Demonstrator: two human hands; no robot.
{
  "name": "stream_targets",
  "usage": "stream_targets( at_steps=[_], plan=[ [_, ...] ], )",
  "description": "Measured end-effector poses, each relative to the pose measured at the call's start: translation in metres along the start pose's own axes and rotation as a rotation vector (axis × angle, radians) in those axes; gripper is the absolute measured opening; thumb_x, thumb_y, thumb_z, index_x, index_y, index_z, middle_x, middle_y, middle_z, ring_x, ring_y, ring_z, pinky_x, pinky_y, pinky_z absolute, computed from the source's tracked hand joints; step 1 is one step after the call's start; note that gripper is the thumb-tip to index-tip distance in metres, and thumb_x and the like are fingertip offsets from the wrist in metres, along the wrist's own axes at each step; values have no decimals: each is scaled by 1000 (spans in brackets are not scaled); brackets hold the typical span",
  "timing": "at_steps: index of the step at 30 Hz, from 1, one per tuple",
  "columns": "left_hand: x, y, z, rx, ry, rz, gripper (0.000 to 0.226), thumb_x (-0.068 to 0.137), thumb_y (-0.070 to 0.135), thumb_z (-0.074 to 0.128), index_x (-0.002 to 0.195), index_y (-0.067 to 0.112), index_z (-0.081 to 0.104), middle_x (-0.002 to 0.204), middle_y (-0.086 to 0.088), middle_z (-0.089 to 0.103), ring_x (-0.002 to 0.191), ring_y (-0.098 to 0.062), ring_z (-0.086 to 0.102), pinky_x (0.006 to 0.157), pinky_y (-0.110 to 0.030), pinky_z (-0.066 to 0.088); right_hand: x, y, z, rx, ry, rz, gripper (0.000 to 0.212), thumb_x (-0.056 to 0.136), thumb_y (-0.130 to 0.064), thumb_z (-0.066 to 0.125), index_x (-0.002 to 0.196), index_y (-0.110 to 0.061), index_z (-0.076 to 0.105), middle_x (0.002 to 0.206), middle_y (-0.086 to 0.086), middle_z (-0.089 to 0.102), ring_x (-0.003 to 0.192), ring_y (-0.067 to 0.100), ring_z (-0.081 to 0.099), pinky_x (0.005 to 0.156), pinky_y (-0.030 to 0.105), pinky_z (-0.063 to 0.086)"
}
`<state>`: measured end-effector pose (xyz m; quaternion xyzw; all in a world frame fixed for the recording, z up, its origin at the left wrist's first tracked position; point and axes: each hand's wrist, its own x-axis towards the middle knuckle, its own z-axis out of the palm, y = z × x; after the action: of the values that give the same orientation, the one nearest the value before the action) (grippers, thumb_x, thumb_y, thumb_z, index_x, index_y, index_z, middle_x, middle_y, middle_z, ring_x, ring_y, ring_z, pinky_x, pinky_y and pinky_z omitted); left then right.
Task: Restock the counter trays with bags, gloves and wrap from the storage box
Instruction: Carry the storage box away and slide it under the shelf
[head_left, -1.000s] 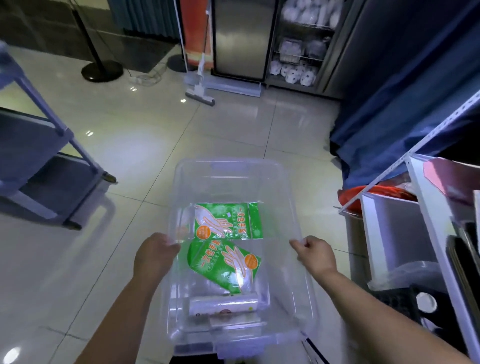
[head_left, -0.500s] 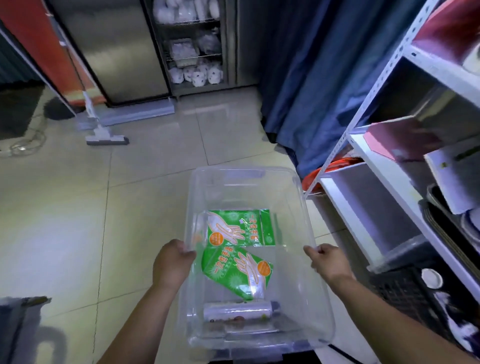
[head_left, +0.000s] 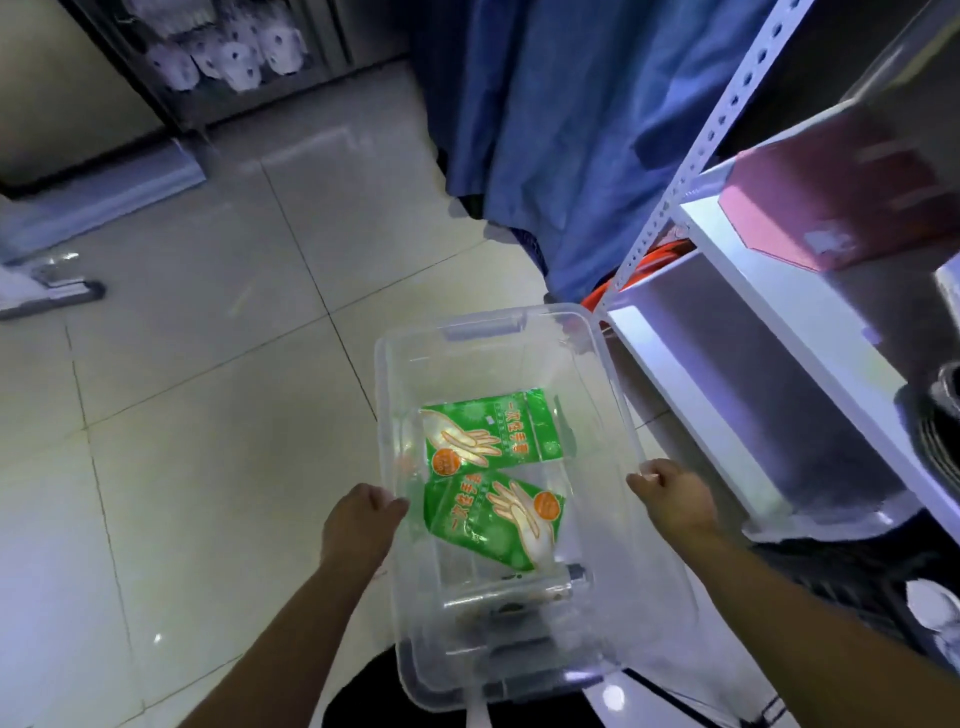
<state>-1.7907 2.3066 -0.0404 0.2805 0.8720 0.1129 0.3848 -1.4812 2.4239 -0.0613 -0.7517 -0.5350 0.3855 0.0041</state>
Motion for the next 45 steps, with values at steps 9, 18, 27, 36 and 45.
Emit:
stream_targets(
  at_steps=[9, 18, 27, 36, 45],
  plan=[
    [176, -10, 123, -30, -145, -185, 17, 81, 25, 60, 75, 9, 63, 78, -11, 69, 75, -29, 65, 73, -34, 50, 172, 11, 81, -88, 15, 38, 29, 89, -24, 59, 113, -8, 63, 107, 18, 67, 94, 36, 61, 79, 36, 49],
    [296, -53, 238, -49, -144, -259, 21, 80, 25, 63, 62, 13, 62, 62, -10, 67, 66, -30, 65, 67, -35, 52, 307, 44, 185, -152, 112, 38, 29, 91, -23, 56, 117, -13, 63, 111, 18, 67, 99, 38, 60, 79, 35, 47],
    [332, -71, 288, -58, -154, -226, 13, 79, 28, 62, 68, 20, 61, 69, -6, 70, 70, -27, 68, 74, -40, 56, 361, 79, 230, -119, 169, 39, 25, 92, -24, 54, 114, -18, 64, 104, 15, 69, 91, 35, 61, 72, 29, 41],
    [309, -42, 271, 119, -71, -56, 35, 81, 21, 65, 114, 11, 57, 109, -5, 62, 86, -23, 59, 73, -25, 40, 324, 78, 212, -109, 247, -10, 26, 91, -20, 56, 116, -14, 63, 113, 10, 67, 98, 29, 61, 79, 33, 47],
    [232, 88, 238, 208, -152, 419, 20, 79, 11, 65, 99, 11, 64, 104, -13, 65, 94, -31, 61, 81, -32, 43, 185, 100, 79, 13, 638, 26, 19, 88, -10, 53, 97, -12, 69, 99, 8, 70, 92, 28, 63, 75, 28, 45]
  ],
)
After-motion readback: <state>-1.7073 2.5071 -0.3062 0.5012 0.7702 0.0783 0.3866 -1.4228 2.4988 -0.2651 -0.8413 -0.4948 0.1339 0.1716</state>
